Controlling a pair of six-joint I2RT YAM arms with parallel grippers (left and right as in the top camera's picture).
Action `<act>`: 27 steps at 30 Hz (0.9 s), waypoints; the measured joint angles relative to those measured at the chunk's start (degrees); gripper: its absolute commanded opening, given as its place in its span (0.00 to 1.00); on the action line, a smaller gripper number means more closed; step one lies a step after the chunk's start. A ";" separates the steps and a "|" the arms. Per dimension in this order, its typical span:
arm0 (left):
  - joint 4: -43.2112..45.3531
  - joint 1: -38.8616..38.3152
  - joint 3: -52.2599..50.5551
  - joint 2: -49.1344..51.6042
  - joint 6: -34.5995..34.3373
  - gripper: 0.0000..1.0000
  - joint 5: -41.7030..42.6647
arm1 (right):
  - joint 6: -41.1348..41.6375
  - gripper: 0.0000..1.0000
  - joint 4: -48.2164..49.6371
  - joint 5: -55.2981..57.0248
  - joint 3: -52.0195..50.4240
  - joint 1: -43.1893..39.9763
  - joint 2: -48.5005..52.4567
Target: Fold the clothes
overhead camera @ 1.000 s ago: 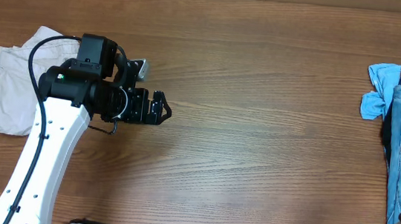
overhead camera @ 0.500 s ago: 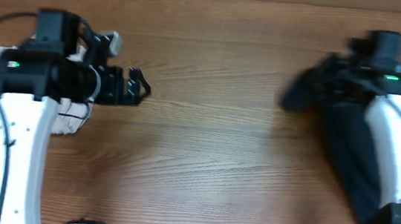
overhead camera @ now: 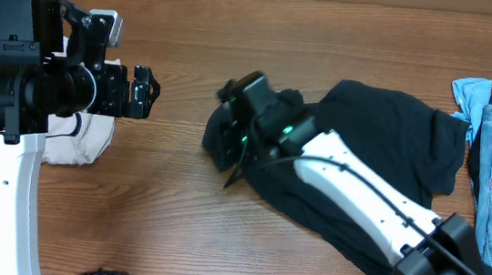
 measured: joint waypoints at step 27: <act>5.73 -14.51 0.28 42.64 8.81 0.76 -0.33 | 12.72 0.84 -23.56 26.16 0.28 -25.38 -20.39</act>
